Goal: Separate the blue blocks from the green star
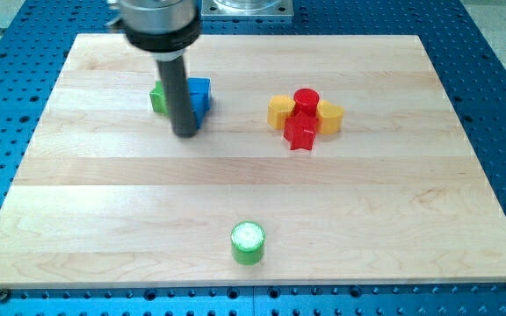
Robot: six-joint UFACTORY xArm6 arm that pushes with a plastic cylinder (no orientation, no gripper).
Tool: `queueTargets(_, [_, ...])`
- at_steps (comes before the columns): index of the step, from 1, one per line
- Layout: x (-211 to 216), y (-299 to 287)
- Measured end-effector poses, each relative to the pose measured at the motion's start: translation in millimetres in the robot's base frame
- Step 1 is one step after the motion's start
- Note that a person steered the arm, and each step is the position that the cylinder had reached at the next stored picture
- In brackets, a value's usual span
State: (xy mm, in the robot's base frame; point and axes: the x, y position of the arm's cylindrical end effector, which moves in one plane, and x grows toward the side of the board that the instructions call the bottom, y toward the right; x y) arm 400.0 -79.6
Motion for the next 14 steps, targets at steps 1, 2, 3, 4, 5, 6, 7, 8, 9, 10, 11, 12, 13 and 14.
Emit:
queueTargets(1, [-29.5,37.6])
queueTargets(2, [-29.9,41.6])
queueTargets(3, [-39.2,52.9])
queueTargets(4, [-91.1,76.4])
queueTargets(5, [-109.1,76.7])
queueTargets(6, [-107.3,76.7])
queueTargets(7, [-71.6,76.7])
queueTargets(8, [-11.0,76.7])
queueTargets(9, [17.5,62.5])
queueTargets(10, [17.7,11.1])
queueTargets(11, [16.2,-67.2])
queueTargets(12, [7.2,-144.0])
queueTargets(13, [0.4,-171.1])
queueTargets(14, [-18.4,-137.5])
